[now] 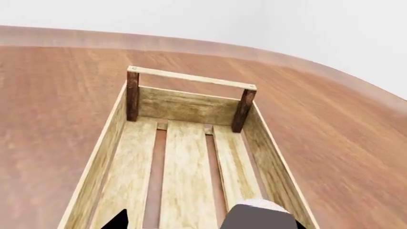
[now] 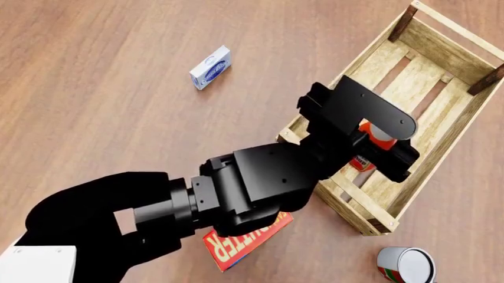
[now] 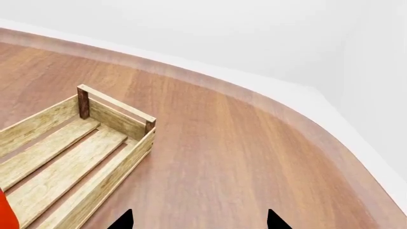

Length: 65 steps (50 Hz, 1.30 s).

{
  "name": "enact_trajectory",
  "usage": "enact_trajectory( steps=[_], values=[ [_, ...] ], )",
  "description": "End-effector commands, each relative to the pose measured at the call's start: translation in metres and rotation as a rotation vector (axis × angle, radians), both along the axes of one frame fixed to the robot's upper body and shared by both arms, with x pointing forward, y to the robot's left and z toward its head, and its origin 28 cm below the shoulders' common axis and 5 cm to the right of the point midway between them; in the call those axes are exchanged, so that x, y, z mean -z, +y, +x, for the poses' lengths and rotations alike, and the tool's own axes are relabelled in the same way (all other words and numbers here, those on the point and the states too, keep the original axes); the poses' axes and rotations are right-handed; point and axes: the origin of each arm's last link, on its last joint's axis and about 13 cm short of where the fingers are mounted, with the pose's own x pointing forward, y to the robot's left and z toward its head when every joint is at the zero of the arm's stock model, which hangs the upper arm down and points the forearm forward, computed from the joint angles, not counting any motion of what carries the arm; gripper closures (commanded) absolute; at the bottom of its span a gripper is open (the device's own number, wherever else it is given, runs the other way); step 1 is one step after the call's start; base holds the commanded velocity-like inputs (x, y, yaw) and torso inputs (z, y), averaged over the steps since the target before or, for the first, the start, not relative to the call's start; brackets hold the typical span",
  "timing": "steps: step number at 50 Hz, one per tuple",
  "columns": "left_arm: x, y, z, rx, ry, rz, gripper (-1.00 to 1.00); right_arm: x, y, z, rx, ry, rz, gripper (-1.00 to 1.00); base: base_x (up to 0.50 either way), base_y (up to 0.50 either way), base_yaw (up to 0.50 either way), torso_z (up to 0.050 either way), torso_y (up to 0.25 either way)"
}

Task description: Pick up the ketchup, and put it in the wooden tray.

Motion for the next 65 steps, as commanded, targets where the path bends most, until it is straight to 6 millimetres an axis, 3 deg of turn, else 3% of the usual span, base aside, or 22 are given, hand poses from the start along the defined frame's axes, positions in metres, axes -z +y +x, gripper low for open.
enact_trajectory(
  steps=[1, 31, 43, 58, 61, 65],
  values=[
    [-0.002, -0.004, -0.009, 0.041, 0.002, 0.011, -1.00, 0.000, 0.000, 0.000, 0.000, -0.006, -0.002, -1.00, 0.00, 0.00, 0.00, 0.000, 0.000],
    [-0.018, -0.004, -0.006, 0.035, -0.040, -0.006, -1.00, 0.000, 0.000, 0.000, -0.005, -0.021, -0.005, -1.00, 0.00, 0.00, 0.00, 0.000, 0.000],
    [-0.039, -0.005, -0.006, 0.038, -0.071, -0.026, -1.00, 0.000, 0.000, 0.001, -0.015, -0.029, -0.019, -1.00, 0.00, 0.00, 0.00, 0.000, 0.000],
    [-0.072, -0.011, -0.022, 0.080, -0.104, -0.058, -1.00, -0.002, 0.007, -0.005, -0.023, -0.037, -0.046, -1.00, 0.00, 0.00, 0.00, 0.000, 0.000],
    [-0.078, -0.012, -0.025, 0.082, -0.111, -0.061, -1.00, -0.003, 0.014, 0.000, -0.026, -0.029, -0.057, -1.00, 0.00, 0.00, 0.00, 0.000, 0.000],
    [-0.087, -0.012, -0.028, 0.083, -0.126, -0.062, -1.00, 0.000, 0.024, 0.021, -0.032, -0.008, -0.072, -1.00, 0.00, 0.00, 0.00, 0.000, 0.000]
  ],
)
